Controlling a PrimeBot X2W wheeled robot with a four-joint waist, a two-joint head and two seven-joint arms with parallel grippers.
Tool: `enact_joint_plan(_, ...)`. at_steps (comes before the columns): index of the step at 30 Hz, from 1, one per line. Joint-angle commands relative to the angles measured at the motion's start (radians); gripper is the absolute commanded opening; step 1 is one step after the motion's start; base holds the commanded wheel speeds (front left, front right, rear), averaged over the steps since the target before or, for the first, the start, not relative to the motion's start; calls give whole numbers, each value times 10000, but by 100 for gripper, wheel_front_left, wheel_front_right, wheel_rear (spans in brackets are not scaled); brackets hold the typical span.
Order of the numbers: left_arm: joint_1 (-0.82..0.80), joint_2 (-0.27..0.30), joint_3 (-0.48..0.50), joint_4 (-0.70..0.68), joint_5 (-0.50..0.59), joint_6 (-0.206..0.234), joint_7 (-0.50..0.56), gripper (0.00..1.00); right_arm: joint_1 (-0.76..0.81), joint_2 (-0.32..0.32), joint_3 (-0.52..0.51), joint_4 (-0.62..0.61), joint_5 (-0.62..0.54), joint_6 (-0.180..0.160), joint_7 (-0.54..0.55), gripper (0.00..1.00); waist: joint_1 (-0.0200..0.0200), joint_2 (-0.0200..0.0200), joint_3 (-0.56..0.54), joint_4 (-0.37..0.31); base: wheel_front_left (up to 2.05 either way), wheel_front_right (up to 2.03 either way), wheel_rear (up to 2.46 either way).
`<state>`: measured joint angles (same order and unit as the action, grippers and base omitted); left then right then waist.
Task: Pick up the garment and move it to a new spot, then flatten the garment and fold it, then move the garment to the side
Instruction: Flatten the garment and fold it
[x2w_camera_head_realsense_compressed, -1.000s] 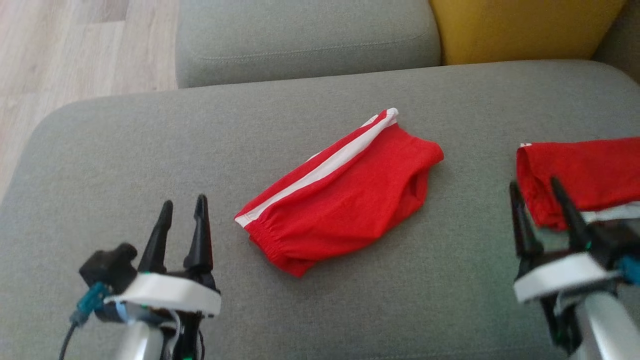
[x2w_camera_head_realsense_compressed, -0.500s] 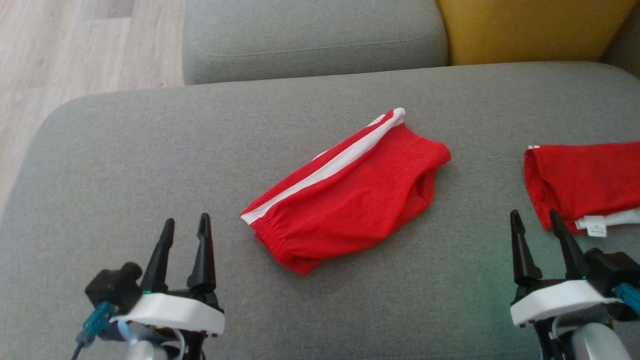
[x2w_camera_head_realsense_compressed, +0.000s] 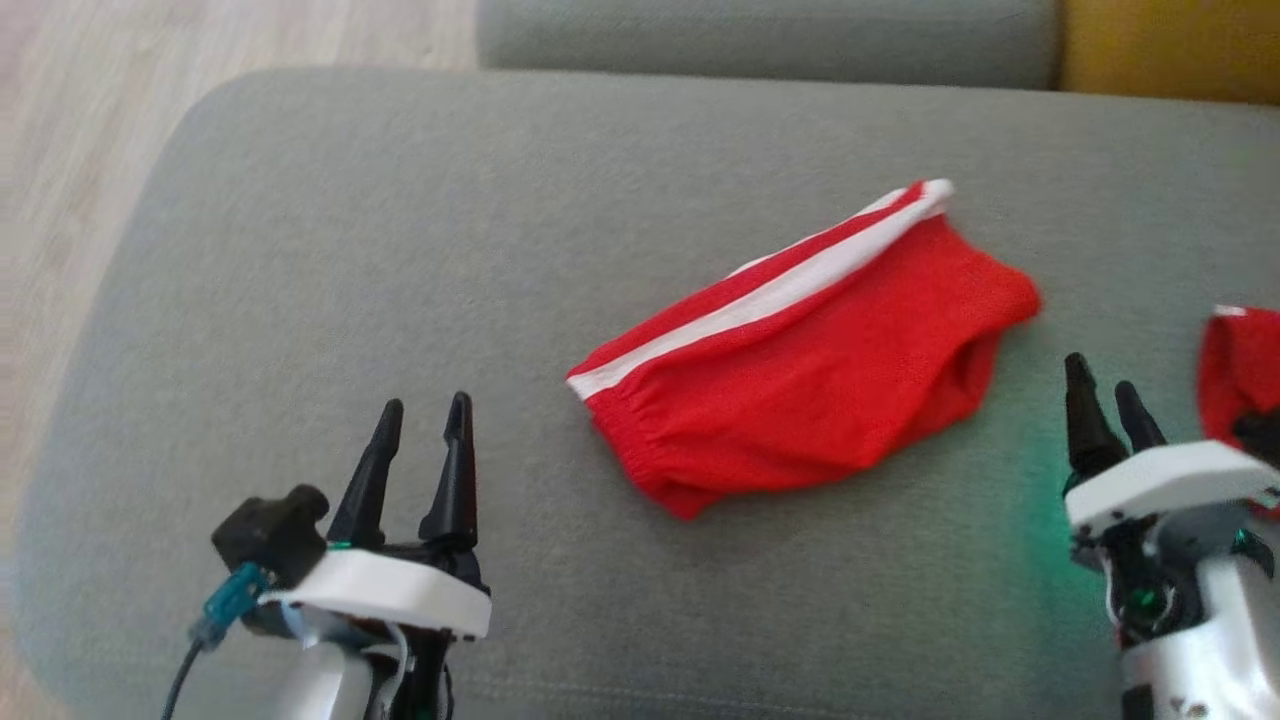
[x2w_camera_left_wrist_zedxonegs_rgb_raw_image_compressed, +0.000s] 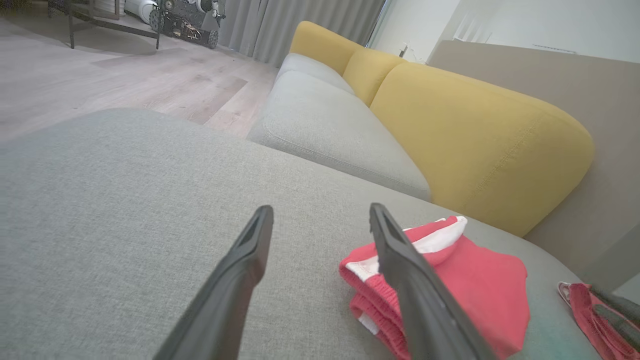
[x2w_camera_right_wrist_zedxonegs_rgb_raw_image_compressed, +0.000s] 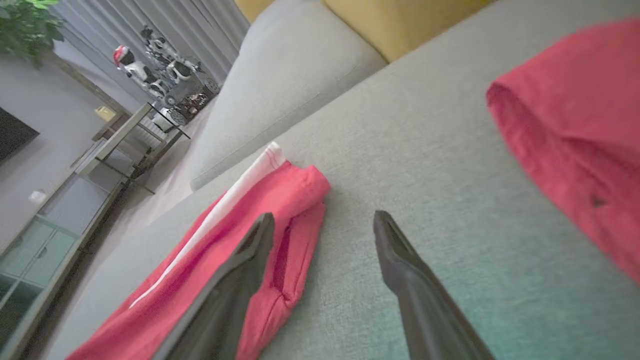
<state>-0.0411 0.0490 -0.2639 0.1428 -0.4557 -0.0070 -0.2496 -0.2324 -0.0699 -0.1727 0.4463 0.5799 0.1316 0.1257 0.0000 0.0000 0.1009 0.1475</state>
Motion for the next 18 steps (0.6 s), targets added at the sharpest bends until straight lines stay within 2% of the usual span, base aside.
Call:
enact_joint_plan(1,-473,13,246,-248,-227,43,-122,100,-429,56,151,-227,161,-9,105,100,0,0,478,515,0,0,0)
enact_joint_plan(6,-780,13,38,-222,-1136,137,-122,100,-1198,23,-525,412,974,-9,1061,100,0,0,835,1164,0,0,0)
enact_joint_plan(10,-813,13,-36,-164,-1213,317,-122,100,-1602,-82,-859,928,1103,-9,1482,100,0,0,924,1417,0,0,0)
enact_joint_plan(18,-810,13,-95,-216,-1221,452,-122,100,-2165,-275,-1247,2068,186,-9,1635,100,0,0,957,1542,0,0,0)
